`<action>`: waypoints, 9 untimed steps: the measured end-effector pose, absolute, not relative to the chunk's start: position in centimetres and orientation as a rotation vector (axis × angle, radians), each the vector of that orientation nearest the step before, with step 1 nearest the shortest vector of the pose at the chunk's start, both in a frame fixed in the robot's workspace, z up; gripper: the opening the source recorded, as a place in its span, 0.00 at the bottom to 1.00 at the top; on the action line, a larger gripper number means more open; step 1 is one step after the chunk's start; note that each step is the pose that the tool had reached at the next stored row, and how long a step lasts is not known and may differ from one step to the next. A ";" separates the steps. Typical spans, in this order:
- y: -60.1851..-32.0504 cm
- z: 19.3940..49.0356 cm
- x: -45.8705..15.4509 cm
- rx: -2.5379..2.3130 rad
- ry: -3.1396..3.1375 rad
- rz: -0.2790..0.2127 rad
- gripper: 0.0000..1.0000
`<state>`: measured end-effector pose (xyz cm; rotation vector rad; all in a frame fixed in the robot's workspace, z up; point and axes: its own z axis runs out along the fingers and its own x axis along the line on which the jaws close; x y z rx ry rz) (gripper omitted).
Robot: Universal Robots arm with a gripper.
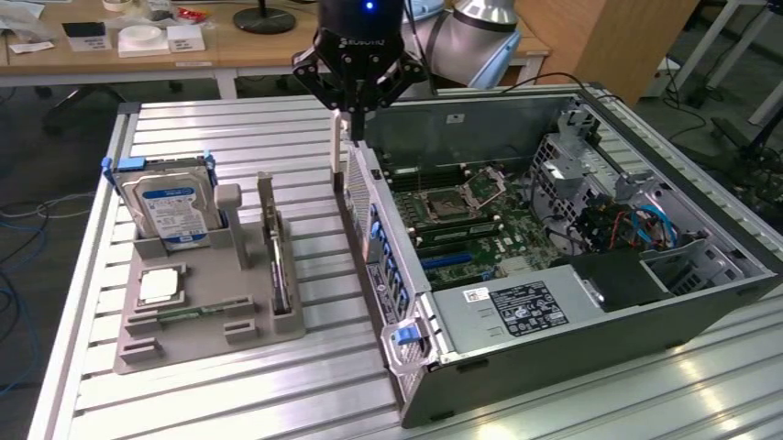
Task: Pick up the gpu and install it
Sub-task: 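Reach for the gpu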
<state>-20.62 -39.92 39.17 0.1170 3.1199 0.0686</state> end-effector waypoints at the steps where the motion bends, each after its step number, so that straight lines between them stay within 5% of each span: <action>1: -39.9 39.2 -20.7 0.117 3.120 0.069 0.11; 9: -39.9 39.2 -21.0 0.117 3.121 0.069 0.11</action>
